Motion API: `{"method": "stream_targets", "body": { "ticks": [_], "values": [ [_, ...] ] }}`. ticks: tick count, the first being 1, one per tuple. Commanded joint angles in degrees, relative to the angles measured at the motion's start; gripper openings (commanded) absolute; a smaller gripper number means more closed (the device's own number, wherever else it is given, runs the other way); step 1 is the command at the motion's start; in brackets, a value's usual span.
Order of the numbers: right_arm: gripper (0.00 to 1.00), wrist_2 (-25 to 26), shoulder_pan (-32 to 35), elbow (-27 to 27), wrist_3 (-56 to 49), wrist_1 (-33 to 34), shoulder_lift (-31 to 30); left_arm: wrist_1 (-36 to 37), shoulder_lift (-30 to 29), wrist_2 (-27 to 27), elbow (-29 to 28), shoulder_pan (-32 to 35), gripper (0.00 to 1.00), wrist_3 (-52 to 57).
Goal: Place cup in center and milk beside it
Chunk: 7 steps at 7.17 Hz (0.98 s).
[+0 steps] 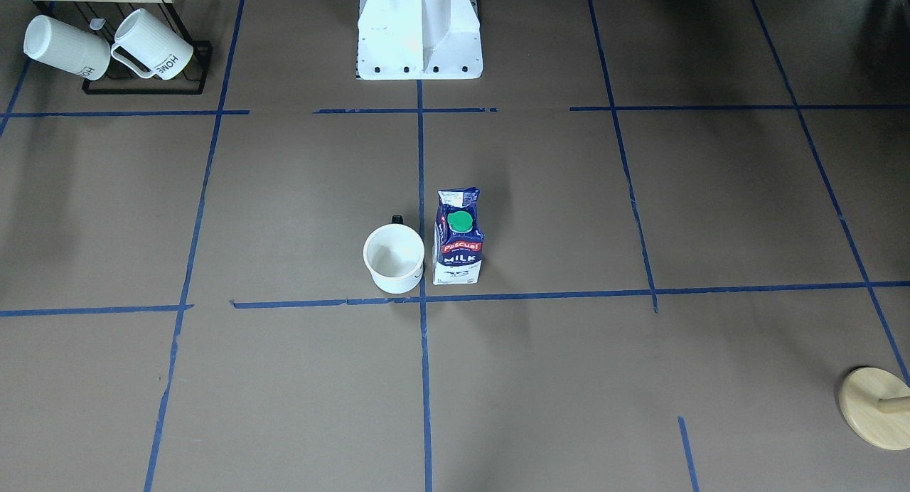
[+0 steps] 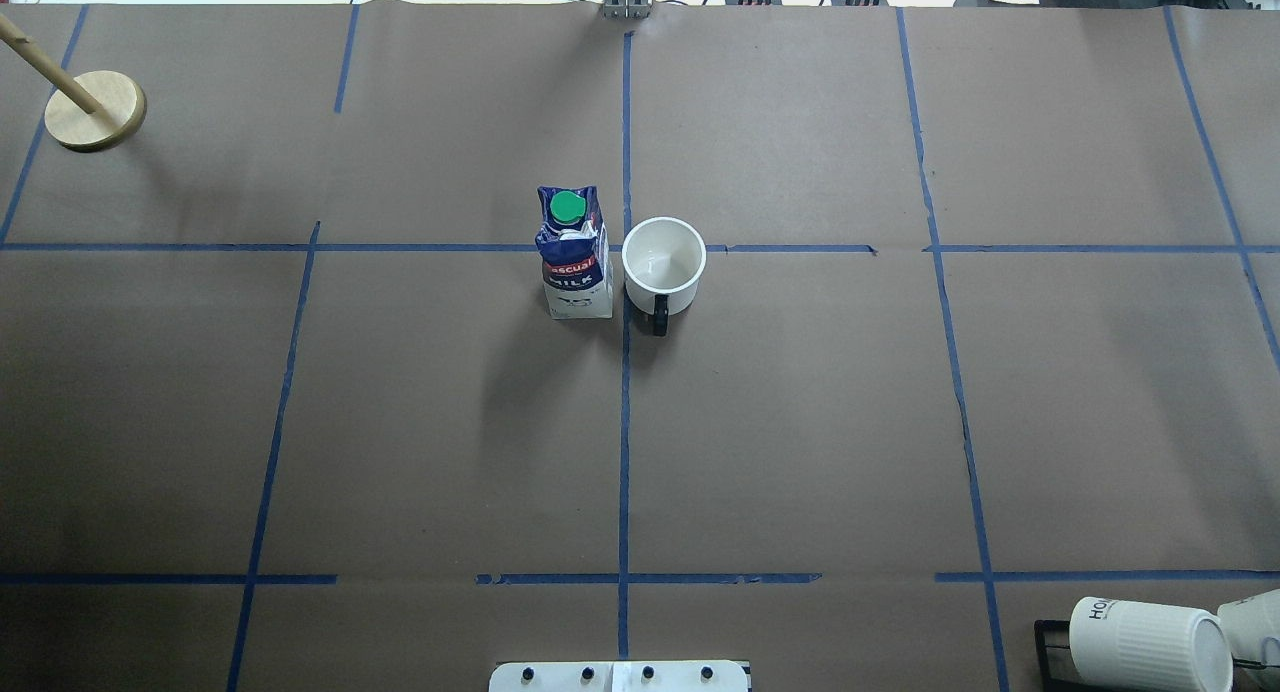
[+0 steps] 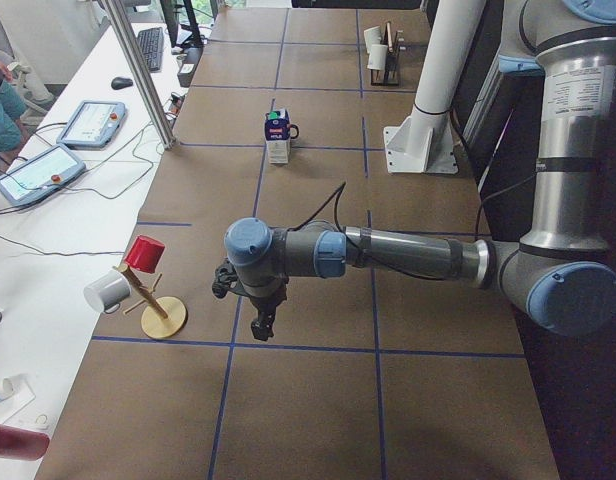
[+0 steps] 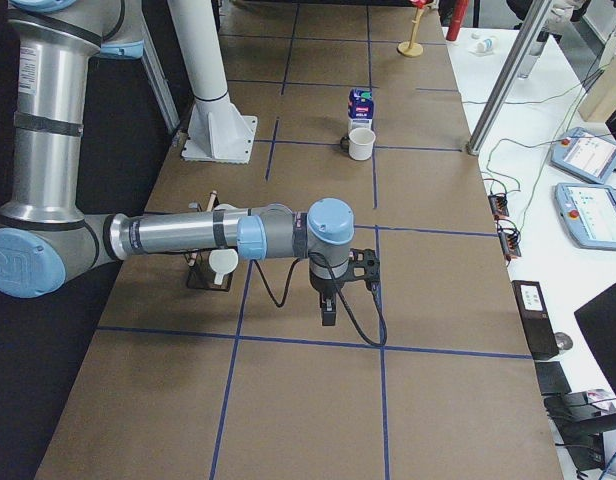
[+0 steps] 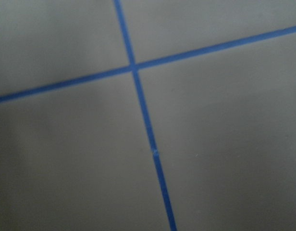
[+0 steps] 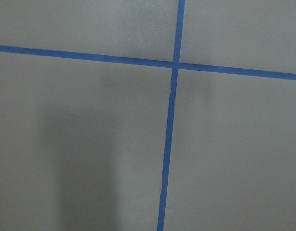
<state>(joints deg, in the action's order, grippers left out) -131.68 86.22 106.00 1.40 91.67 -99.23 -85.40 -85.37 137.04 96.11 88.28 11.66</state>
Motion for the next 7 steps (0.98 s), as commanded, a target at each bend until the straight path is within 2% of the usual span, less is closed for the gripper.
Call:
{"method": "stream_targets", "body": {
  "ticks": [1, 7],
  "values": [
    [1.00, -0.16, 0.00, 0.08, 0.45, 0.00, 0.00, -0.74, 2.92, 0.86, 0.22, 1.28, 1.00, -0.49],
    [1.00, -0.68, 0.00, 0.00, 0.36, 0.00, -0.09, -0.74, 2.13, 0.07, 0.92, 1.37, 1.00, -0.49]
  ]
}}
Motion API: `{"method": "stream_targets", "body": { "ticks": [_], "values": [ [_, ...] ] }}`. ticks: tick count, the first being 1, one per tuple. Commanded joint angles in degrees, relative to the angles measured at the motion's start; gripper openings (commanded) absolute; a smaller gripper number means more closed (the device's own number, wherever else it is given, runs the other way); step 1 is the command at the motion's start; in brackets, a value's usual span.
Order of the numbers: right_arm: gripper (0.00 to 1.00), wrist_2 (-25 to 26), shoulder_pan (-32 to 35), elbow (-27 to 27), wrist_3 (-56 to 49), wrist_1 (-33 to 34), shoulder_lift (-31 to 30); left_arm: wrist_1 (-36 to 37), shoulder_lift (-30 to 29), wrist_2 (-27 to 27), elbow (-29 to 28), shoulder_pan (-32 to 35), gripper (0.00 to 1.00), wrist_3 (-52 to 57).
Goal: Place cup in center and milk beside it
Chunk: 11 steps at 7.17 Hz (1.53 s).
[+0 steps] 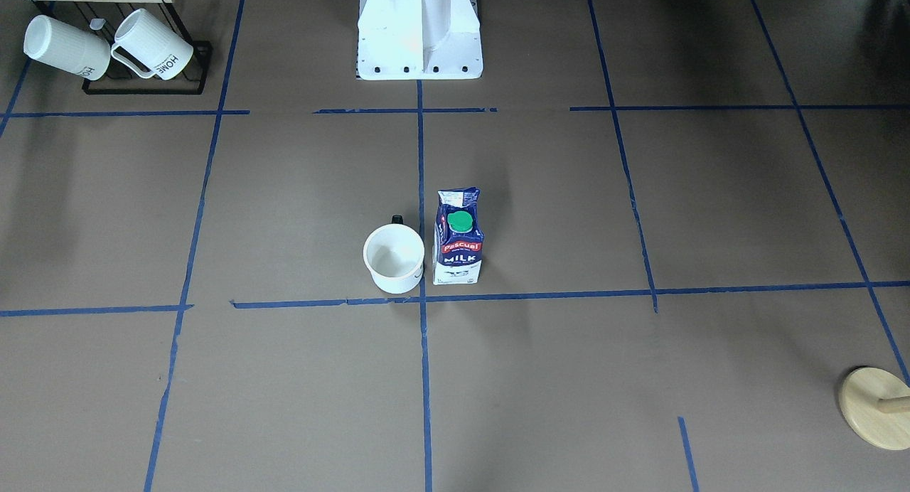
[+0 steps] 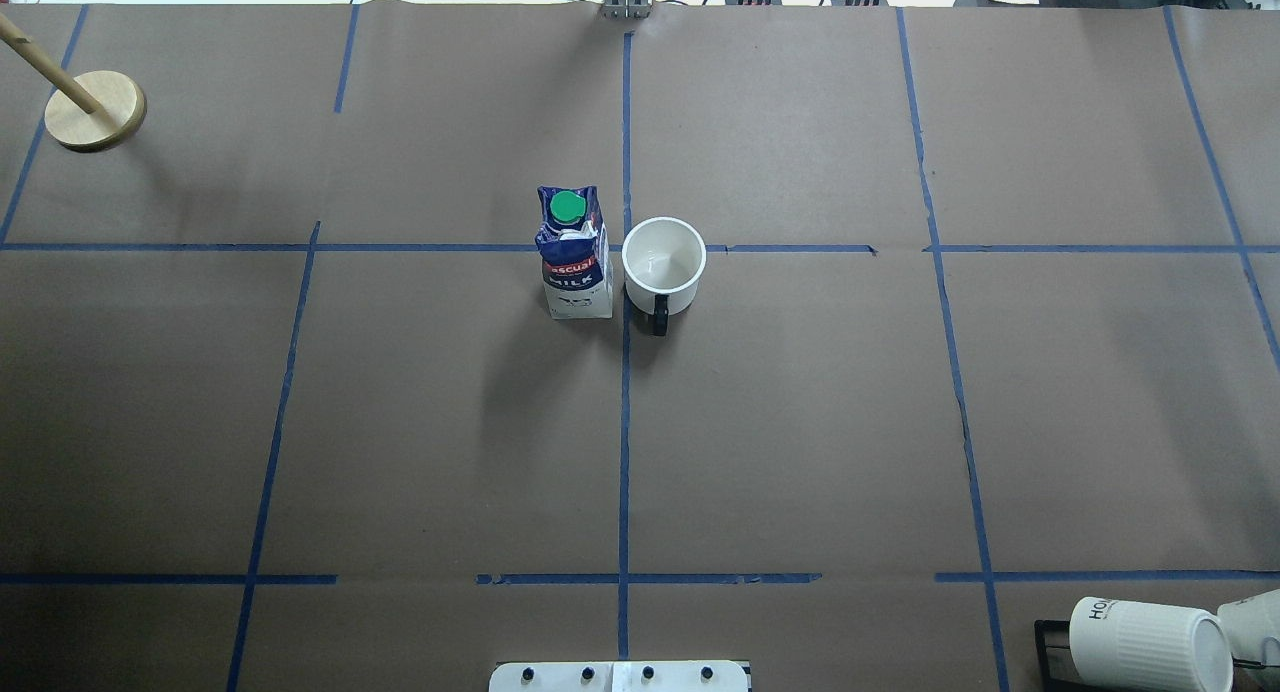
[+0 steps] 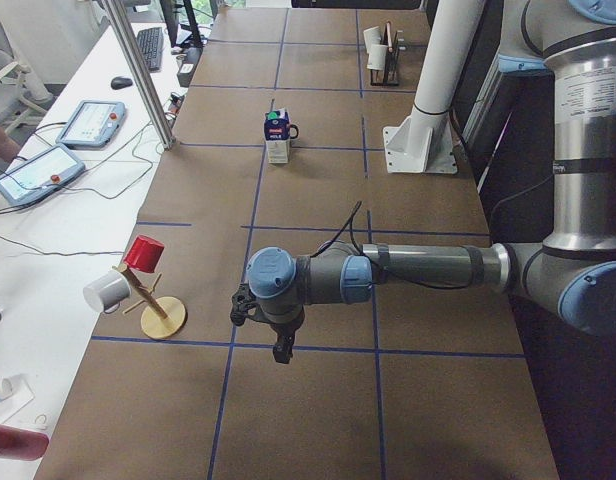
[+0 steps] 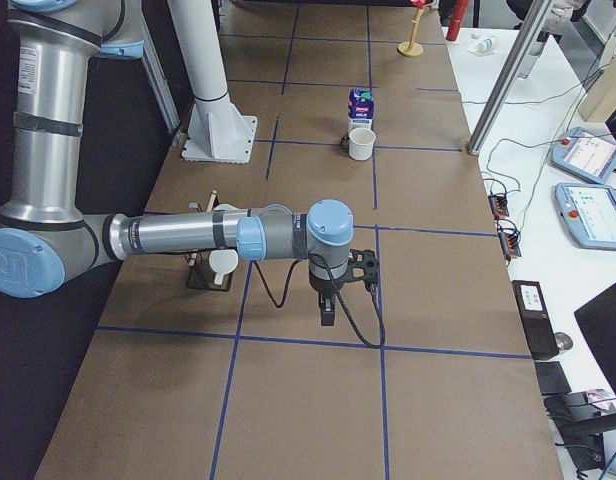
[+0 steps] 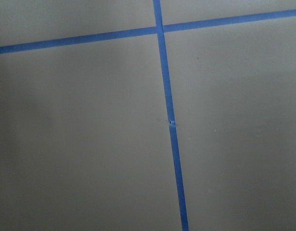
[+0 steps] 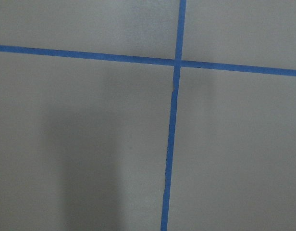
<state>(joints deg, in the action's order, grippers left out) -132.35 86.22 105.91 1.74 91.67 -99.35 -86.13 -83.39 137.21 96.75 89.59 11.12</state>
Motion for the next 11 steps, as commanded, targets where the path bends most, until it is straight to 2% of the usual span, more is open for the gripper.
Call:
{"method": "stream_targets", "body": {
  "ticks": [1, 11],
  "values": [
    [1.00, 0.07, -0.09, 0.08, 0.02, 0.00, 0.03, 0.08, 0.42, -0.28, 1.41, -0.03, 1.00, 0.04],
    [1.00, -0.02, -1.14, 0.26, -0.42, -0.18, 0.03, 0.09, 0.69, -0.02, 1.86, 0.06, 1.00, 0.13]
  ]
}}
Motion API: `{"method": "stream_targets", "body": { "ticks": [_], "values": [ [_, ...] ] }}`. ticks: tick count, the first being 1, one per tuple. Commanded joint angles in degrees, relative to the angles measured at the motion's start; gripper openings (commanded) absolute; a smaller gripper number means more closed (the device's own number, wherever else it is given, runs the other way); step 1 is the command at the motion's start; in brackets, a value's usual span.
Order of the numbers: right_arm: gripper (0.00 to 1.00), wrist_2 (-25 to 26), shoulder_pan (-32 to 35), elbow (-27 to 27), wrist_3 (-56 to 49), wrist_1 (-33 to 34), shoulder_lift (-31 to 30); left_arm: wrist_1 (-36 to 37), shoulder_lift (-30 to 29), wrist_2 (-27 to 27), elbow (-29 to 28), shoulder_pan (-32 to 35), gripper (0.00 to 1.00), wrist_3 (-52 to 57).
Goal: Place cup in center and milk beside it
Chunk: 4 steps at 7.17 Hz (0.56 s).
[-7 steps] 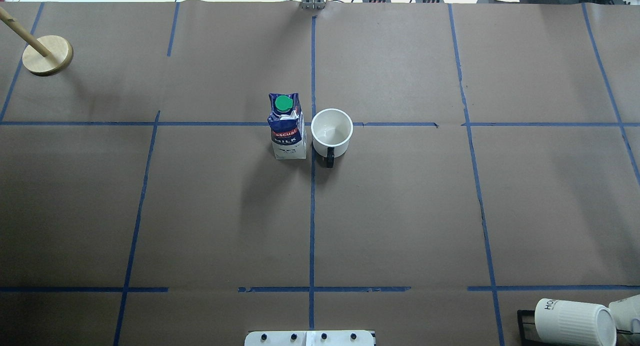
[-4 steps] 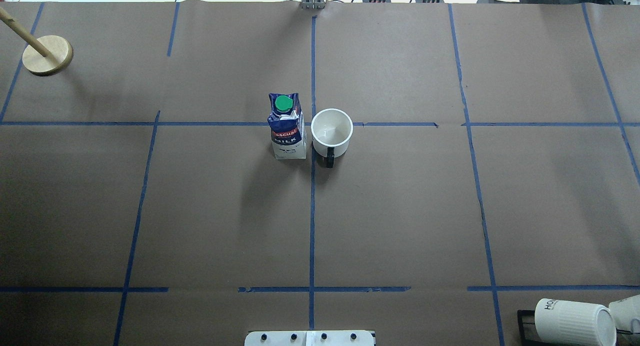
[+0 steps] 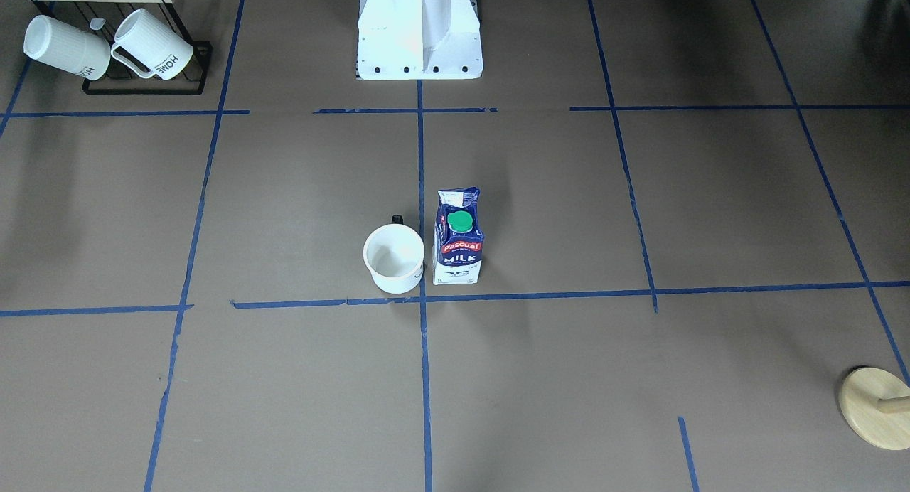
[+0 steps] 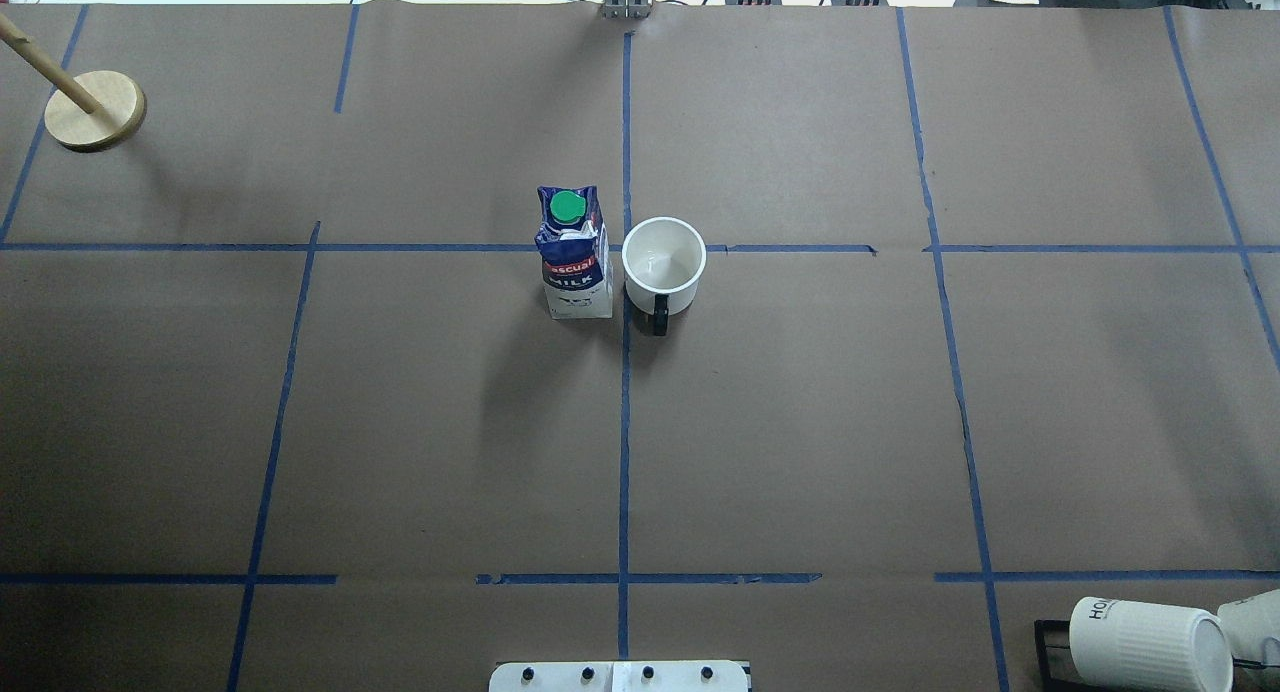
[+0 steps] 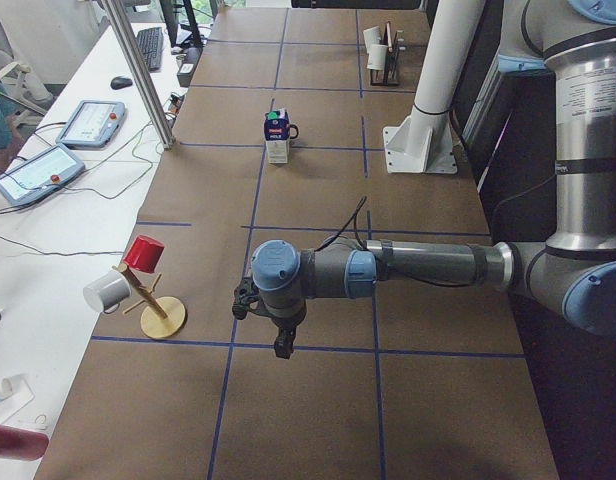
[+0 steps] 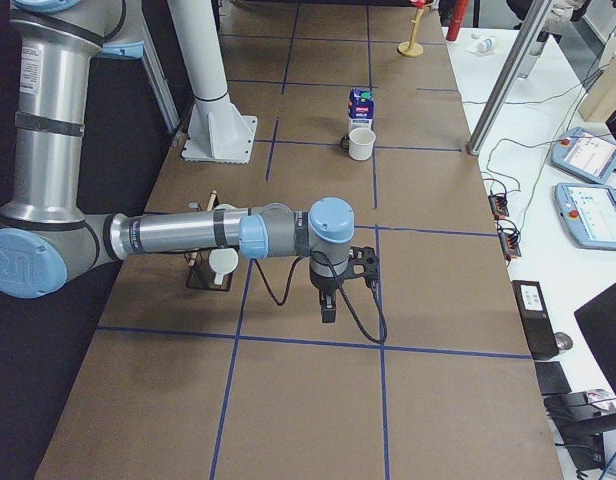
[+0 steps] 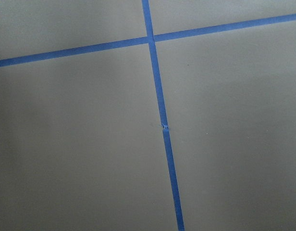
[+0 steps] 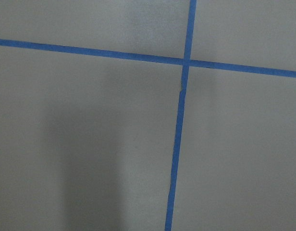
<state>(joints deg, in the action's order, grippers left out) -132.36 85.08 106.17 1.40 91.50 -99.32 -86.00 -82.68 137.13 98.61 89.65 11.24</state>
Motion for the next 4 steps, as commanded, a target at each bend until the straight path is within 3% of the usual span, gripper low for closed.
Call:
{"method": "stream_targets", "body": {
  "ticks": [1, 4],
  "values": [
    [1.00, 0.00, 0.00, 0.01, -0.08, 0.00, 0.00, -0.04, -0.03, 0.07, 0.00, -0.09, 1.00, 0.01],
    [1.00, 0.00, -0.09, 0.01, 0.00, 0.00, 0.09, -0.04, -0.03, -0.02, 0.00, -0.09, 1.00, 0.01]
  ]
}}
